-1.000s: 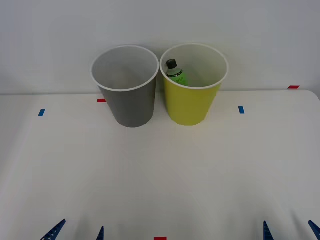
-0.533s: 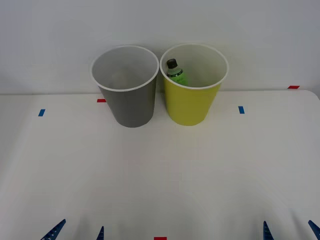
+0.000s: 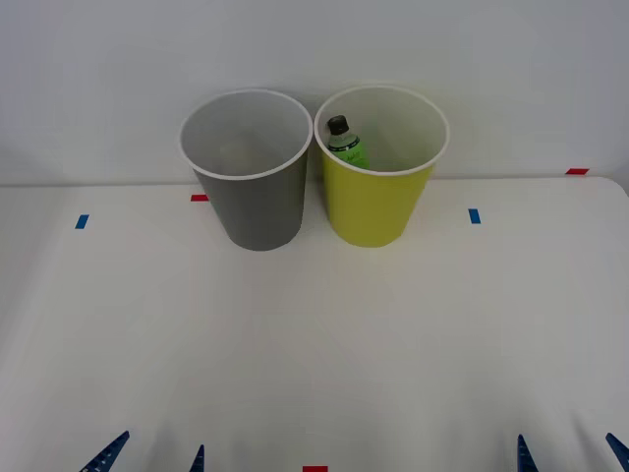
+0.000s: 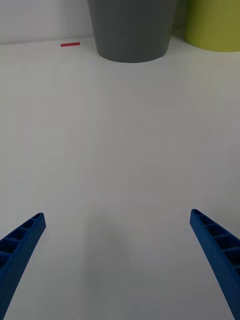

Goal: Put cans in the gray bin and PET bottles in the light green bin.

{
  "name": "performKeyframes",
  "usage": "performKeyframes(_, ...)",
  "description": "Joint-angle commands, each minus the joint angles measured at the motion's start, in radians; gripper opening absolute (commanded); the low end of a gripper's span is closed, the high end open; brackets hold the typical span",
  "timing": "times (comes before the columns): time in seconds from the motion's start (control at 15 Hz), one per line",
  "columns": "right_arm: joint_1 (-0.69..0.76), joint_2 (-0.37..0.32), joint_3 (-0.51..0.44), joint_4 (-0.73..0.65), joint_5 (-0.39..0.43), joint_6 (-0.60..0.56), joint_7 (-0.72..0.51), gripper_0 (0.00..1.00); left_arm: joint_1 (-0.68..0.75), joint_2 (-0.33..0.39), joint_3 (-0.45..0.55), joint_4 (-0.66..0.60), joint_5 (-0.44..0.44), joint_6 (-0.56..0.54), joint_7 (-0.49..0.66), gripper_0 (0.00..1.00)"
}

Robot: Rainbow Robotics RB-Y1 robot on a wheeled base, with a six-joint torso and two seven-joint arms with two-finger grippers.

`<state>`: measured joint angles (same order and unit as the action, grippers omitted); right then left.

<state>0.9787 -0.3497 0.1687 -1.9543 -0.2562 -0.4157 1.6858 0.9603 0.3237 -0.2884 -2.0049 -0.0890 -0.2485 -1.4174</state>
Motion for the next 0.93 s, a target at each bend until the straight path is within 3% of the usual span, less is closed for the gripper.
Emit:
performKeyframes(0.07, 0.0, 0.0, 0.0, 0.0, 0.0, 0.0, 0.0, 1.0, 0.0, 0.0, 0.0, 0.0, 0.0, 0.0, 0.0, 1.0)
performKeyframes(0.93, 0.0, 0.0, 0.0, 0.0, 0.0, 0.0, 0.0, 1.0, 0.0, 0.0, 0.0, 0.0, 0.0, 0.0, 0.0, 1.0)
